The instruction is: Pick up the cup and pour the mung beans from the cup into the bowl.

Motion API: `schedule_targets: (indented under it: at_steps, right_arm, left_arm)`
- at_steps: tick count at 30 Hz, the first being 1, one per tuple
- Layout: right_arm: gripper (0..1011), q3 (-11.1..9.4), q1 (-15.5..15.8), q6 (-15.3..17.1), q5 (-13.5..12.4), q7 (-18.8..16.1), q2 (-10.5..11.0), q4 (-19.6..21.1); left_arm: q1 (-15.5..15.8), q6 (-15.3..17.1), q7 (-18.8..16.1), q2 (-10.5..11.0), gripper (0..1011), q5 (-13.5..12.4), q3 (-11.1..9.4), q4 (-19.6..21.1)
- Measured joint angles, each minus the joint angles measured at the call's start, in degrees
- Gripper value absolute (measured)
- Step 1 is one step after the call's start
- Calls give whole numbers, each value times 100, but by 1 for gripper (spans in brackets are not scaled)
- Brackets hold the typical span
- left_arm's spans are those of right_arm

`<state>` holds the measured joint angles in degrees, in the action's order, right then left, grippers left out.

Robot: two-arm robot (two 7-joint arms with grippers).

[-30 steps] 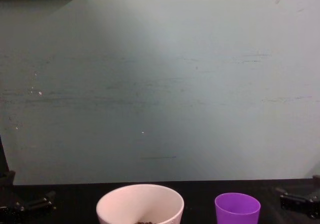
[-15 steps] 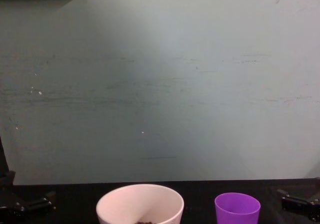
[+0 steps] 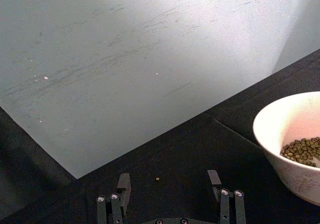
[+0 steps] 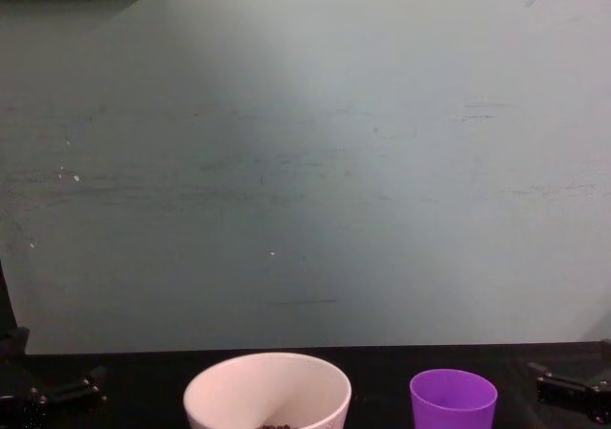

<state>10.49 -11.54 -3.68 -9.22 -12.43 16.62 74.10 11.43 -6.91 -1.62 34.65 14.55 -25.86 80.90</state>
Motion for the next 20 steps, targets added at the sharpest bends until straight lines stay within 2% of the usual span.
schedule_targets:
  at_steps: [20]
  right_arm:
    - [1003, 5, -5, 12, 0, 0, 7, 5]
  left_arm:
    - [0, 0, 0, 0, 1000, 0, 0, 0]
